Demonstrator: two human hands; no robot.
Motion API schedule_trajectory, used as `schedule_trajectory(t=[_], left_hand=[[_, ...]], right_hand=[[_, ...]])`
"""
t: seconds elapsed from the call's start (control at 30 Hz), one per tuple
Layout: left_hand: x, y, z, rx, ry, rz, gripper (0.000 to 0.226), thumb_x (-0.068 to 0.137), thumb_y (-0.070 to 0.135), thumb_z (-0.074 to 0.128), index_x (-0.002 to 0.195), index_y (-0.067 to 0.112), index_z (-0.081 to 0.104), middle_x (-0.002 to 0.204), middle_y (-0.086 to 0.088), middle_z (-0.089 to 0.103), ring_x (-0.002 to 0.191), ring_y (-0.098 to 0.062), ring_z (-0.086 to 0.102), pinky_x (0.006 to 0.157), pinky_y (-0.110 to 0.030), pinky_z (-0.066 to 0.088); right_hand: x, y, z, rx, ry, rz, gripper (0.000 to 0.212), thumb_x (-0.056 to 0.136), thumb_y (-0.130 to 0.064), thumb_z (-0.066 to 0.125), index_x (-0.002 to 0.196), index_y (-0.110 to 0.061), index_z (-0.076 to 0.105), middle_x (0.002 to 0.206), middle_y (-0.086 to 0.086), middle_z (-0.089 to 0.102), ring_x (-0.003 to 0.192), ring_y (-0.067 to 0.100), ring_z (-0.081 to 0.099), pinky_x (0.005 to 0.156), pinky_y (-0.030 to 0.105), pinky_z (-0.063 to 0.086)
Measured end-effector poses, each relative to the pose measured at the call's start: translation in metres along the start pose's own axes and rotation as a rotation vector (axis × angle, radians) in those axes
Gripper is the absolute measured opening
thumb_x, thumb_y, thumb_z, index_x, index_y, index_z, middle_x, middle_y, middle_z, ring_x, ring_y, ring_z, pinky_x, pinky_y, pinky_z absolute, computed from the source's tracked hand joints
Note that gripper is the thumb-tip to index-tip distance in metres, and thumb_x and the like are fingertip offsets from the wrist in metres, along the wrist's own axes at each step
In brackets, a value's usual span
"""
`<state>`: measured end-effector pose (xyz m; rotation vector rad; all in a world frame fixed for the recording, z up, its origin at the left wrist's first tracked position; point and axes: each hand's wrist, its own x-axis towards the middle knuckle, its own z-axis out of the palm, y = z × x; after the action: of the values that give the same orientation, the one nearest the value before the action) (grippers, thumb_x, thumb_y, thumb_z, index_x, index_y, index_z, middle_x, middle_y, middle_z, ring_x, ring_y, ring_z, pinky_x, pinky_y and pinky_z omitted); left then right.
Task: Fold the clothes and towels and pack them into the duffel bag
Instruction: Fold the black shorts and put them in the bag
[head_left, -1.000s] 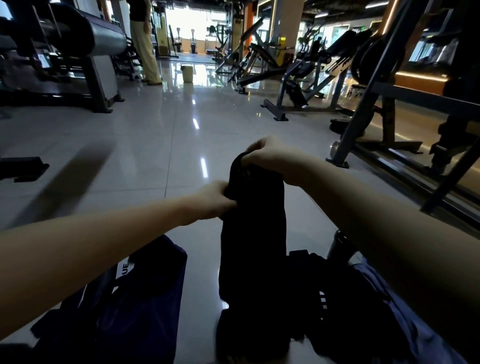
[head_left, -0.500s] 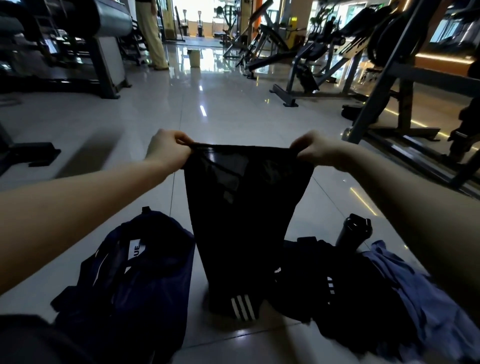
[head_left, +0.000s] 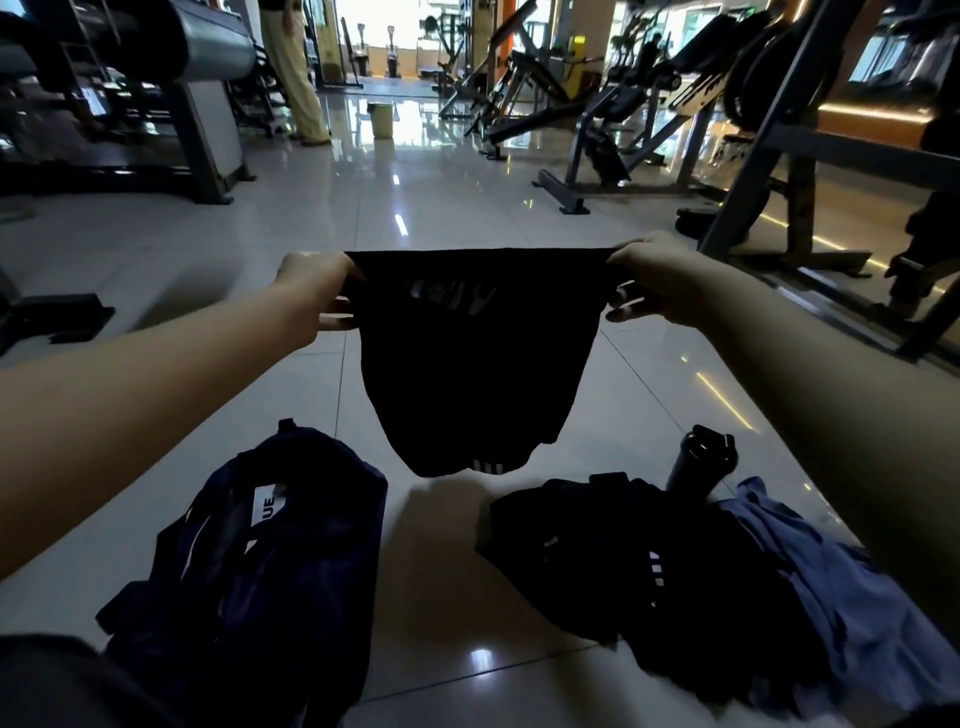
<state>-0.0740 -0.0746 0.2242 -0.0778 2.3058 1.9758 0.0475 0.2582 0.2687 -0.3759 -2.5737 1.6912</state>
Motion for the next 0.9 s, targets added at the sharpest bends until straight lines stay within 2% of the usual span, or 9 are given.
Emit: schedule_trajectory(t=[0.07, 0.17, 0.33, 0.47, 0.57, 0.63, 0.73, 0.83, 0.9], left_hand=[[-0.002, 0.003, -0.001, 0.008, -0.069, -0.019, 0.012, 0.086, 0.016, 0.066, 0.098, 0.016, 0.068, 0.078, -0.001, 0.068, 0.061, -0.017, 0.069, 0.054, -0.027, 0.057], [0.000, 0.005, -0.003, 0.032, -0.118, -0.021, 0.014, 0.088, 0.028, 0.071, 0.098, 0.019, 0.064, 0.080, 0.000, 0.067, 0.056, -0.014, 0.068, 0.050, -0.024, 0.055], [-0.003, 0.004, -0.002, 0.091, -0.101, -0.086, 0.006, 0.095, 0.016, 0.056, 0.092, 0.014, 0.060, 0.082, -0.008, 0.065, 0.058, -0.020, 0.067, 0.048, -0.025, 0.056], [-0.010, 0.007, 0.006, 0.117, -0.110, -0.110, 0.018, 0.099, 0.012, 0.044, 0.089, 0.014, 0.060, 0.080, -0.005, 0.064, 0.065, -0.021, 0.064, 0.045, -0.023, 0.054], [-0.013, 0.011, 0.010, 0.089, -0.146, -0.126, 0.017, 0.098, 0.013, 0.044, 0.085, 0.015, 0.056, 0.080, -0.005, 0.061, 0.065, -0.020, 0.062, 0.047, -0.023, 0.054], [-0.015, 0.014, 0.010, 0.042, -0.197, -0.133, 0.015, 0.096, 0.016, 0.047, 0.081, 0.016, 0.052, 0.080, -0.005, 0.059, 0.064, -0.020, 0.062, 0.052, -0.025, 0.054], [-0.016, 0.018, 0.009, 0.003, -0.290, -0.074, 0.013, 0.094, 0.029, 0.061, 0.092, 0.017, 0.057, 0.083, -0.003, 0.061, 0.066, -0.018, 0.063, 0.056, -0.025, 0.056], [-0.013, 0.018, 0.005, 0.026, -0.306, -0.006, 0.027, 0.090, 0.045, 0.070, 0.098, 0.020, 0.061, 0.079, 0.000, 0.062, 0.062, -0.016, 0.062, 0.055, -0.025, 0.055], [-0.010, 0.015, 0.002, 0.031, -0.273, -0.004, 0.029, 0.089, 0.048, 0.070, 0.093, 0.021, 0.060, 0.076, 0.000, 0.061, 0.058, -0.015, 0.060, 0.054, -0.024, 0.054]], right_hand=[[0.002, -0.001, -0.003, 0.059, -0.004, 0.020, 0.027, 0.097, 0.000, 0.051, 0.121, 0.008, 0.062, 0.089, 0.015, 0.056, 0.066, 0.017, 0.050, 0.053, 0.023, 0.051], [0.001, 0.000, -0.012, 0.067, -0.132, 0.104, 0.021, 0.100, -0.009, 0.052, 0.119, -0.004, 0.059, 0.083, 0.006, 0.054, 0.065, 0.012, 0.046, 0.059, 0.023, 0.041], [-0.006, 0.005, -0.024, -0.147, -0.358, 0.125, 0.023, 0.102, 0.000, 0.043, 0.120, -0.010, 0.055, 0.085, 0.008, 0.055, 0.067, 0.013, 0.049, 0.061, 0.026, 0.039], [-0.005, 0.007, -0.023, -0.123, -0.264, 0.167, 0.022, 0.101, 0.004, 0.045, 0.118, -0.002, 0.058, 0.100, 0.018, 0.066, 0.083, 0.027, 0.070, 0.065, 0.032, 0.062], [-0.004, 0.004, -0.015, 0.048, -0.113, 0.160, 0.023, 0.101, 0.009, 0.039, 0.110, 0.000, 0.059, 0.101, 0.020, 0.065, 0.088, 0.029, 0.069, 0.066, 0.034, 0.064], [0.001, 0.004, -0.015, 0.178, -0.036, 0.173, 0.021, 0.101, 0.005, 0.036, 0.108, 0.000, 0.055, 0.096, 0.015, 0.060, 0.080, 0.022, 0.064, 0.059, 0.027, 0.061], [0.005, 0.005, -0.021, 0.305, -0.027, 0.235, 0.010, 0.102, -0.007, 0.036, 0.098, -0.011, 0.044, 0.081, 0.003, 0.042, 0.064, 0.011, 0.041, 0.061, 0.021, 0.040], [0.000, 0.006, -0.031, 0.294, -0.064, 0.261, 0.010, 0.102, -0.022, 0.043, 0.099, -0.014, 0.048, 0.076, 0.001, 0.041, 0.063, 0.010, 0.040, 0.059, 0.020, 0.042], [0.000, 0.007, -0.037, 0.362, -0.125, 0.257, 0.012, 0.101, -0.023, 0.045, 0.099, -0.013, 0.052, 0.077, 0.002, 0.047, 0.064, 0.010, 0.041, 0.067, 0.019, 0.034]])
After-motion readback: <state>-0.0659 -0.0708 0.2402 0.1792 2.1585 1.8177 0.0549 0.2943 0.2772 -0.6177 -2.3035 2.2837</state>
